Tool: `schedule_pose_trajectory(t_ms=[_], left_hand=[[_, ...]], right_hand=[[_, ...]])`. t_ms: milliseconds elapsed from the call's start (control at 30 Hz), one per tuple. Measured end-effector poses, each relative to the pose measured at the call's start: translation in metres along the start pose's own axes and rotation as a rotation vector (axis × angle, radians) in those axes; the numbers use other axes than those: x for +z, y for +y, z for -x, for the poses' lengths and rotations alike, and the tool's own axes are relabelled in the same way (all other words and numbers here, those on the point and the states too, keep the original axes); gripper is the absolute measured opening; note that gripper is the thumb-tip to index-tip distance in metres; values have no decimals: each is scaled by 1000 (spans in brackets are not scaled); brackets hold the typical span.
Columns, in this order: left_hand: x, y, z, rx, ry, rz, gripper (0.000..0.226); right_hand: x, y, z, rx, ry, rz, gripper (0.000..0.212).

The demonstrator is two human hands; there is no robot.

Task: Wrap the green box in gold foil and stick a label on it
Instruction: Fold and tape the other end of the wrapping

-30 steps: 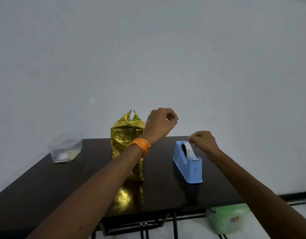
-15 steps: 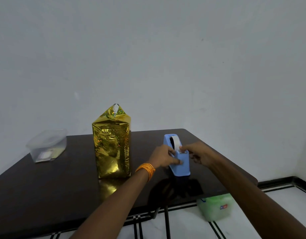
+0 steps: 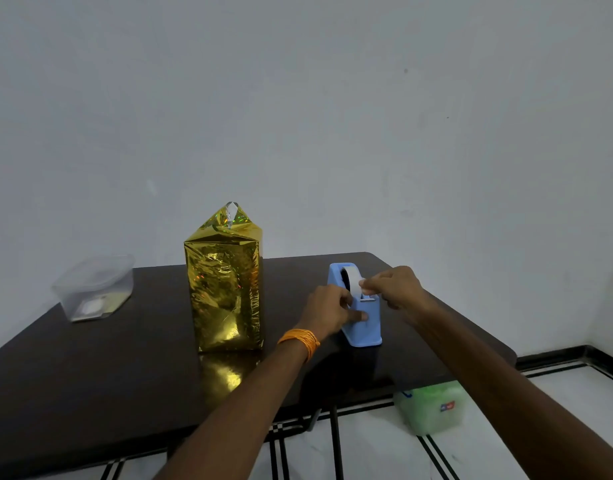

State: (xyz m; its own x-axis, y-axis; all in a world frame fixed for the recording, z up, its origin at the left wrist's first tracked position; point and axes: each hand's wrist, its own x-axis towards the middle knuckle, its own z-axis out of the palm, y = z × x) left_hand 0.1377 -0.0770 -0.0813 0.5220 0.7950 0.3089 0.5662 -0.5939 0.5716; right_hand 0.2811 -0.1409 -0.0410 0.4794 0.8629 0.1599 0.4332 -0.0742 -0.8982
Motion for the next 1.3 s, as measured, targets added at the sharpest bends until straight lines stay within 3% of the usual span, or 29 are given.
schedule_pose_trajectory(t_ms=[200,433,567,700,800,867,967,1067,1200,1300], left_hand=[[3,1,3,22,24,0,36],[5,0,5,34,41,39,38],[4,2,7,28,31,55,37],[1,0,6,13,-26,40,30],[-9,-2,6,8,-159,-44,60],[-18,0,5,25,-125,-51,53],[-48,11,2,74,107,-42,33],[-100,26,5,148,320,-1,26],[-175,44,23,208,373,280,19],[-221,44,33,223,439,357,17]], right_hand=[[-1,25,17,-11,13,-68,23],[2,40,27,-74,14,14,23],[-2,35,27,-118,38,214,21],[-6,42,37,-117,13,443,32],[-14,44,45,-221,121,355,28],[-17,34,47,-259,131,272,20],[-11,7,46,-289,107,44,2],[8,-24,42,-378,74,-75,21],[47,-63,41,-507,-46,-171,51],[78,-85,37,-640,-162,-180,75]])
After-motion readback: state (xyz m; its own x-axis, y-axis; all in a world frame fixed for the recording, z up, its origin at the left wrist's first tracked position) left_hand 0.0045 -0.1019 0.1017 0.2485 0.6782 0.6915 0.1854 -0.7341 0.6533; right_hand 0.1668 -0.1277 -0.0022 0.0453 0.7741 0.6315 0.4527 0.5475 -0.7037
